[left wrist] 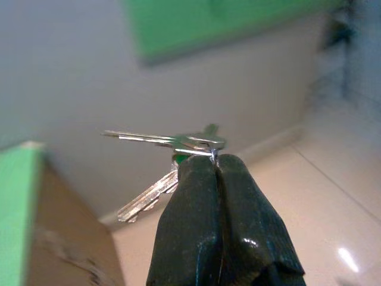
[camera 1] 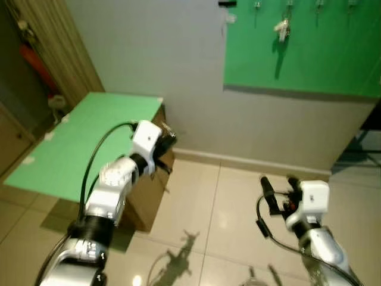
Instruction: Hang keys on a hook
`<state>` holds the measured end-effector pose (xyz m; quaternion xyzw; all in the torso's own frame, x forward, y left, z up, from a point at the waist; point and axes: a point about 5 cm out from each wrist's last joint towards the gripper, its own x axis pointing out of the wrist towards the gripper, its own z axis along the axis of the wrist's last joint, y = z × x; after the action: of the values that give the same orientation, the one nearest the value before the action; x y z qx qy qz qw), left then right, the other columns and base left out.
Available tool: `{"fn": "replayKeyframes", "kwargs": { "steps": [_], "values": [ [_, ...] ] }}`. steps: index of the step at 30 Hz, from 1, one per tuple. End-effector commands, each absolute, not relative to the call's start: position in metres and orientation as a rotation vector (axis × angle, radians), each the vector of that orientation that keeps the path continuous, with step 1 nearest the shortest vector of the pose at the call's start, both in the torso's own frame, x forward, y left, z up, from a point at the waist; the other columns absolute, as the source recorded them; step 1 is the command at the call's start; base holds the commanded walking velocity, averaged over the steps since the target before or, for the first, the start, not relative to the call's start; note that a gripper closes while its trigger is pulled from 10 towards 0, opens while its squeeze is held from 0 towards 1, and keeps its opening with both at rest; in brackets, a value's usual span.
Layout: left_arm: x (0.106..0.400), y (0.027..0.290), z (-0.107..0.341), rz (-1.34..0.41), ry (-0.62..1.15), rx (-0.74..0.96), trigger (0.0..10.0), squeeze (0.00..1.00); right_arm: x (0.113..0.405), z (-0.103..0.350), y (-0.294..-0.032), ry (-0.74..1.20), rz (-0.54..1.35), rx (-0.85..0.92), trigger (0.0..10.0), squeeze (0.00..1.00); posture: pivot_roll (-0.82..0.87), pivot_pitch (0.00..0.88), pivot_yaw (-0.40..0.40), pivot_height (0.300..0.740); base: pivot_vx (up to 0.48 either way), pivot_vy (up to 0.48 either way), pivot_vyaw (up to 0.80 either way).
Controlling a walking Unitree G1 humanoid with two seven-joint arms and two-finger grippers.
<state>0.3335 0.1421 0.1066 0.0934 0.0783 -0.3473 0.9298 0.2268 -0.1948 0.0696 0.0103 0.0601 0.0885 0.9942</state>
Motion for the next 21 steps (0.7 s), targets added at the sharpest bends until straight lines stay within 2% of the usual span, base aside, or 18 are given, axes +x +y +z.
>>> {"fn": "replayKeyframes", "kwargs": {
  "steps": [1, 3, 6, 7, 11, 16, 21],
  "values": [
    [0.340, 0.149, 0.118, -0.862, 0.199, 0.224, 10.0, 0.00, 0.235, 0.087, -0.195, 0.109, 0.279, 0.004, 10.0, 0.00, -0.21, 0.000, 0.136, 0.740, 0.000, 0.000, 0.00],
    [0.340, 0.153, 0.120, -0.984, 0.240, 0.291, 10.0, 0.00, 0.238, 0.090, -0.193, 0.130, 0.364, -0.035, 10.0, 0.00, -0.20, 0.000, 0.134, 0.740, 0.000, 0.000, 0.00],
    [0.340, 0.156, 0.124, -1.069, 0.260, 0.337, 10.0, 0.00, 0.241, 0.090, -0.190, 0.153, 0.438, -0.062, 10.0, 0.00, -0.20, 0.000, 0.138, 0.740, 0.000, 0.000, 0.00],
    [0.340, 0.156, 0.124, -1.069, 0.260, 0.337, 10.0, 0.00, 0.241, 0.090, -0.190, 0.153, 0.438, -0.062, 10.0, 0.00, -0.20, 0.000, 0.138, 0.740, 0.000, 0.000, 0.00],
    [0.344, 0.157, 0.145, -1.276, 0.274, 0.277, 10.0, 0.00, 0.249, 0.107, -0.173, 0.195, 0.671, -0.022, 10.0, 0.00, -0.20, 0.000, 0.131, 0.740, 0.000, 0.000, 0.00],
    [0.349, 0.151, 0.160, -1.354, 0.250, 0.259, 10.0, 0.00, 0.247, 0.109, -0.161, 0.259, 0.843, -0.033, 10.0, 0.00, -0.19, 0.000, 0.122, 0.740, 0.000, 0.000, 0.00],
    [0.354, 0.147, 0.174, -1.439, 0.254, 0.344, 10.0, 0.00, 0.254, 0.122, -0.154, 0.267, 0.945, -0.060, 10.0, 0.00, -0.18, 0.000, 0.118, 0.740, 0.000, 0.000, 0.00]
  ]
}}
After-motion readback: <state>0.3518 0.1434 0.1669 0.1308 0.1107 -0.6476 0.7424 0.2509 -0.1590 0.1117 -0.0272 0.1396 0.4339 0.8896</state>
